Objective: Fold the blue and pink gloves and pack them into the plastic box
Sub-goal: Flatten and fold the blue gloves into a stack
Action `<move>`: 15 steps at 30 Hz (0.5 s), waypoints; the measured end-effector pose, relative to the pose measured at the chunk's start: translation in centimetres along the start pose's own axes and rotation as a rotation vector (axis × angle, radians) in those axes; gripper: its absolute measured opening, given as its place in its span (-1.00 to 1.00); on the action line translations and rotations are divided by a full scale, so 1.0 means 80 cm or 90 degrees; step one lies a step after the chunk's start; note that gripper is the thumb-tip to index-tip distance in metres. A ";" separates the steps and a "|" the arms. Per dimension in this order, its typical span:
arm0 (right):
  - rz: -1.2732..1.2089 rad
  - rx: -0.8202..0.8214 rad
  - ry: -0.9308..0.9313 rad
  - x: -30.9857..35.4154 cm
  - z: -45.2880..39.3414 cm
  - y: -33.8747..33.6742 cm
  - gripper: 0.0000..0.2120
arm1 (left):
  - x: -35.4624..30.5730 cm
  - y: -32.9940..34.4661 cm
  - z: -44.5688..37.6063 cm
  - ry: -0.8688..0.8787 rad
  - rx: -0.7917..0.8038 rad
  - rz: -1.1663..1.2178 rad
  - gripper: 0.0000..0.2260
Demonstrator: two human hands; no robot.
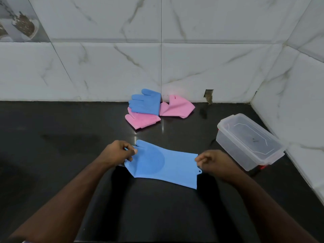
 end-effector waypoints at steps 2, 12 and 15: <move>0.017 0.077 -0.038 0.008 0.011 0.027 -0.83 | 0.008 0.004 -0.004 0.026 -0.045 -0.068 -0.87; 0.161 -0.128 0.031 -0.016 -0.028 0.053 -0.56 | 0.039 0.024 0.000 -0.002 -0.142 -0.200 -0.66; 0.100 -0.193 0.038 -0.015 -0.041 0.035 -0.66 | 0.036 0.030 0.005 0.005 -0.169 -0.170 -0.78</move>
Point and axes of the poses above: each hand's wrist, its own z-axis away from the middle knuckle, its own y-axis out of the palm, x = y × z, the point moved 1 cm from there along -z, towards the middle knuckle, and after that the axes turned 15 degrees about -x, right-handed, at the moved point
